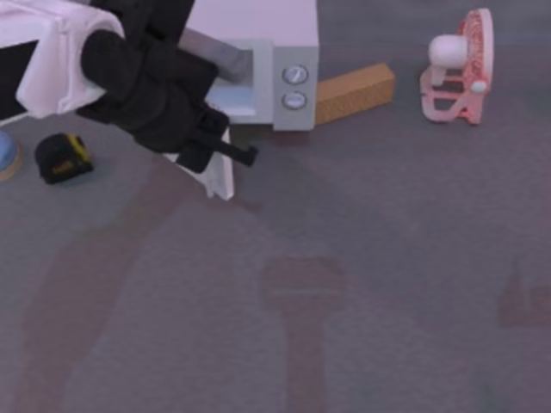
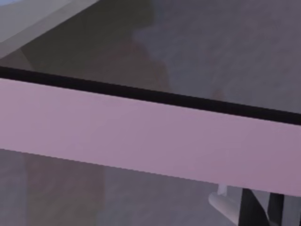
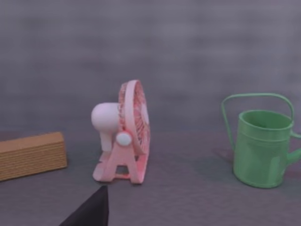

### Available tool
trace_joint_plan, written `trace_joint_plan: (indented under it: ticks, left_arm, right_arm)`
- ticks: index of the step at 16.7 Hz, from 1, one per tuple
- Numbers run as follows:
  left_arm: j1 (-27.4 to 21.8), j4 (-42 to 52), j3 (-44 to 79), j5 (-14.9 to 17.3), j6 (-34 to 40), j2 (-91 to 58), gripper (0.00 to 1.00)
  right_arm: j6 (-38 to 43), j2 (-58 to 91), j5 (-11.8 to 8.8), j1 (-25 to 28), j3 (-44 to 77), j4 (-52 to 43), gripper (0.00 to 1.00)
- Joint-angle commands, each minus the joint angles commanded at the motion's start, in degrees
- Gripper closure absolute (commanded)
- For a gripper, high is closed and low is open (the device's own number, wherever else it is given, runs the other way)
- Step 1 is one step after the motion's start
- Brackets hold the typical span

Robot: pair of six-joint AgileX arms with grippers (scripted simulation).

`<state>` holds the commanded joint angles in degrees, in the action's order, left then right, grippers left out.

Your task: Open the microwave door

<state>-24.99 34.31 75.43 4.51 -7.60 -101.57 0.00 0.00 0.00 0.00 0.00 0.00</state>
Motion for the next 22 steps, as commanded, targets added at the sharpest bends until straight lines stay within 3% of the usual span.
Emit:
trace_joint_plan:
  ticks: [4, 22]
  left_arm:
    - [1.7, -0.1, -1.9, 2.4, -4.4, 1.9, 1.00]
    - [1.7, -0.1, -1.9, 2.4, -4.5, 2.0, 1.00]
  right_arm:
    - [0.0, 0.0, 0.0, 0.0, 0.0, 0.0, 0.00]
    - [0.0, 0.0, 0.0, 0.0, 0.0, 0.0, 0.00]
